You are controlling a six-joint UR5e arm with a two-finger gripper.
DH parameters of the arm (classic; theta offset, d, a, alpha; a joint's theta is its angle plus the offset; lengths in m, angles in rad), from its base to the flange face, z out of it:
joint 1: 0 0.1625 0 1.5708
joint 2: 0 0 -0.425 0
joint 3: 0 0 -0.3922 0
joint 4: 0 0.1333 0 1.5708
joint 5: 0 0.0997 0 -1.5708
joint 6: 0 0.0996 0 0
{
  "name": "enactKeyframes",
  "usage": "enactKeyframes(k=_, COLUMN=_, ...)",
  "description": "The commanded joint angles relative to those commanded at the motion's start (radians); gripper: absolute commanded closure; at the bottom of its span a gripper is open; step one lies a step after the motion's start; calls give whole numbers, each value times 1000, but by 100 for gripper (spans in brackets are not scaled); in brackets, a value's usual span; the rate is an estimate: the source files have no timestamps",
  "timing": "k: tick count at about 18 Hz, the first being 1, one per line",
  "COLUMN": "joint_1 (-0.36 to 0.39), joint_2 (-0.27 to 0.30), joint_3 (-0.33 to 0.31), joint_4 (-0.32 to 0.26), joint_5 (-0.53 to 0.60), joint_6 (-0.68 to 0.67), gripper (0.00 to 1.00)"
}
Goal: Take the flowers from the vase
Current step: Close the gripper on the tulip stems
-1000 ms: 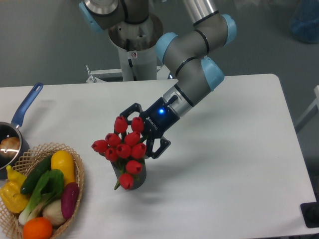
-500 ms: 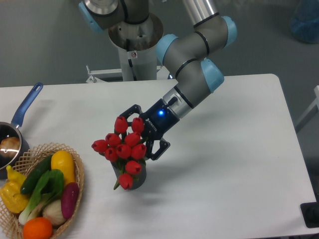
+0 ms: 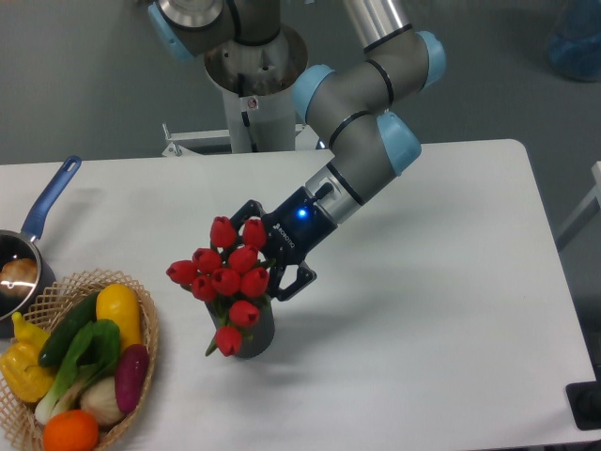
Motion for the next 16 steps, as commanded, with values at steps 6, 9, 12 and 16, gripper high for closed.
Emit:
enactKeyframes(k=6, joint_1=0, joint_2=0, joint_3=0, joint_4=0, joint_5=-3, joint_6=-3, gripper=46)
enactKeyframes(k=9, joint_1=3, joint_2=0, joint_3=0, joint_4=-2, joint_5=-5, joint_6=-3, gripper=49)
enactKeyframes(k=12, joint_1=3, joint_2=0, joint_3=0, joint_4=-2, joint_5=-5, joint_6=-3, gripper=49)
enactKeyframes(k=16, joint_1=8, joint_2=0, joint_3=0, joint_4=-2, joint_5=-12, joint_6=-3, gripper=49)
